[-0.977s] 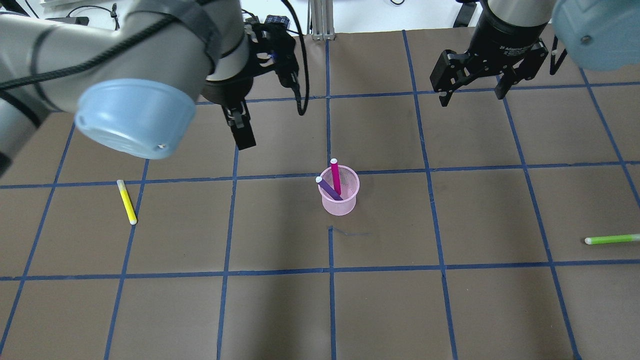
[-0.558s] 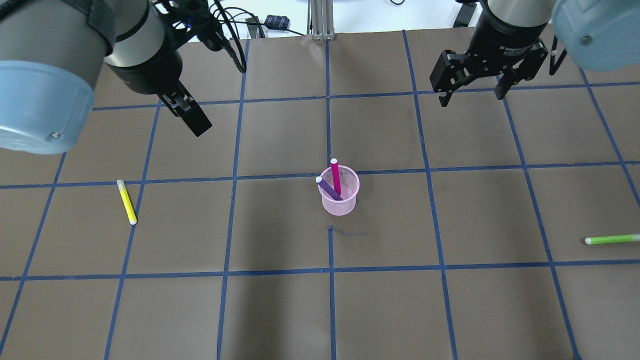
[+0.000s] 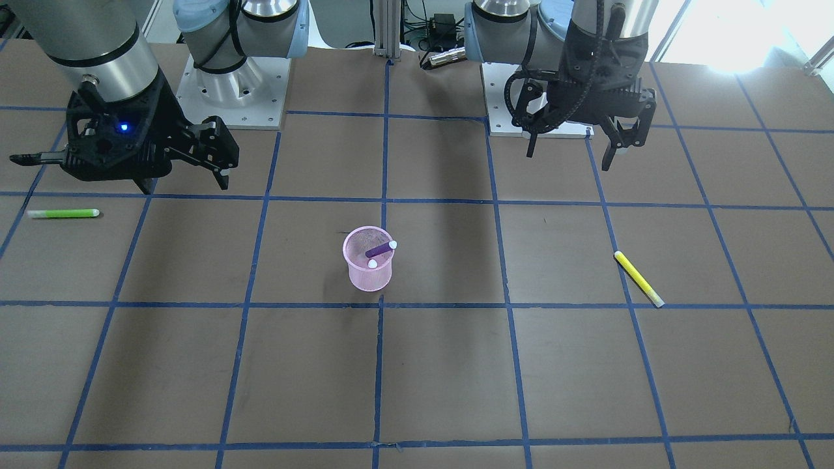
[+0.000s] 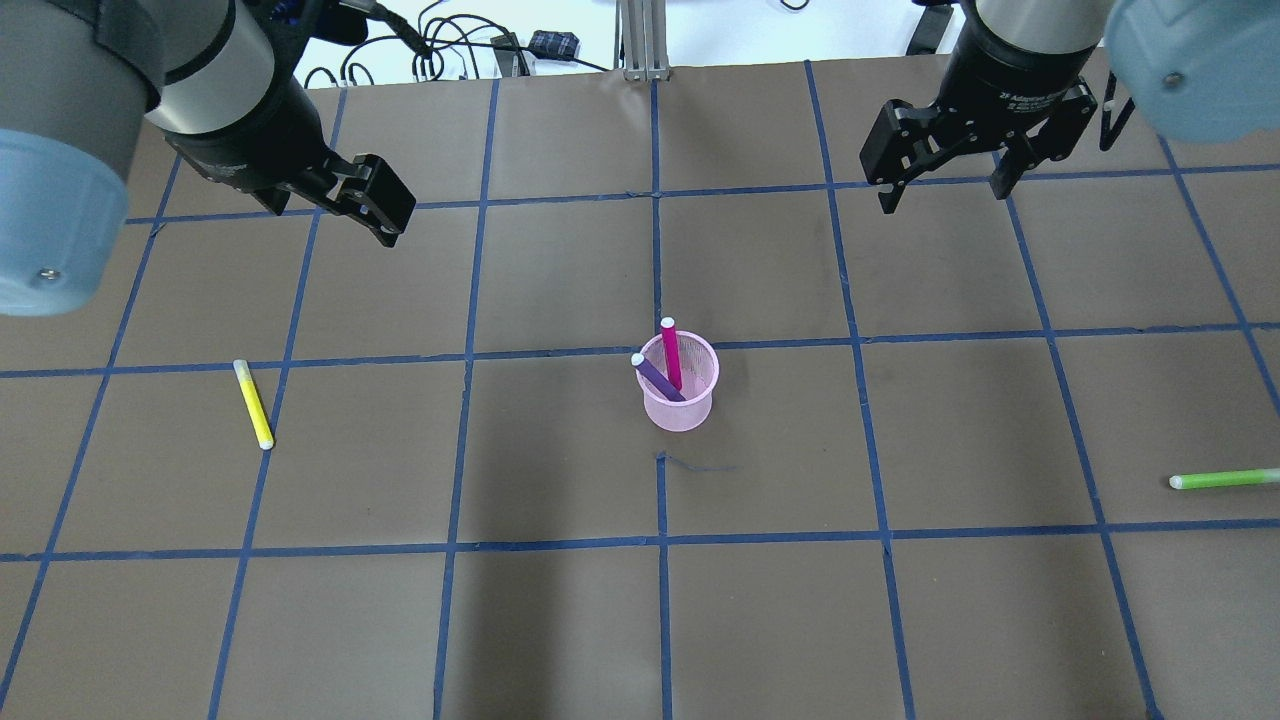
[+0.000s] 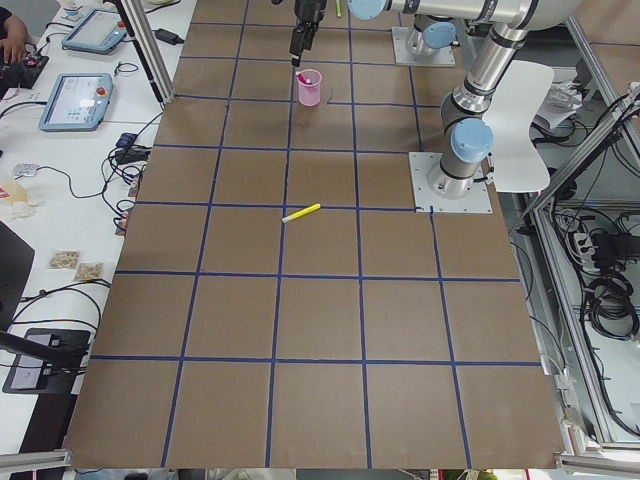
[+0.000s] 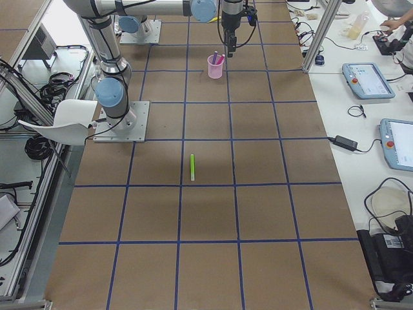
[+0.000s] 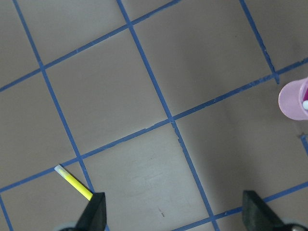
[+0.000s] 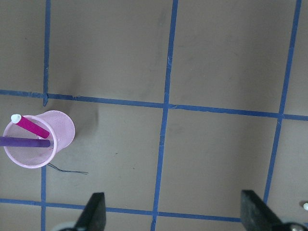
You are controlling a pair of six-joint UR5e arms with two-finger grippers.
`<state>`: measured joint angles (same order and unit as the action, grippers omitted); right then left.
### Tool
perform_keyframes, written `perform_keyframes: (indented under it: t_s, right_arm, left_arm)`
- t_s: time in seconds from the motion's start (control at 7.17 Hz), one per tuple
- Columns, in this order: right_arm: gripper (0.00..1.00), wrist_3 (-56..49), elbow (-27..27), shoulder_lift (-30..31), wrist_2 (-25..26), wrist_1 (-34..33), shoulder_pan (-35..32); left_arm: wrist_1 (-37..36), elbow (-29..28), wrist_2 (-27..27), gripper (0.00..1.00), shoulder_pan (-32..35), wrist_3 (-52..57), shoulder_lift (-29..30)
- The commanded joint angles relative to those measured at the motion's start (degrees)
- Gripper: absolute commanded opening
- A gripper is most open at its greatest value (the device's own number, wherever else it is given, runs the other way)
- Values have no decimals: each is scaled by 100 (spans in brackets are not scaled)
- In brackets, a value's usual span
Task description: Insert purple and pink pens into pink cup
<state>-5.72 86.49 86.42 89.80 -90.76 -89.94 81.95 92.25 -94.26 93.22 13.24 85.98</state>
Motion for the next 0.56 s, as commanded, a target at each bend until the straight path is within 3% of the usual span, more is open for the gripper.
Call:
perform_keyframes:
  t_s: [0.0, 0.42]
  right_arm:
    - [100, 0, 0, -2, 2, -3, -6]
    - [100, 0, 0, -3, 2, -3, -6]
  left_arm:
    - [14, 4, 178, 100, -22, -469, -20]
    - [-4, 12, 154, 100, -32, -479, -72]
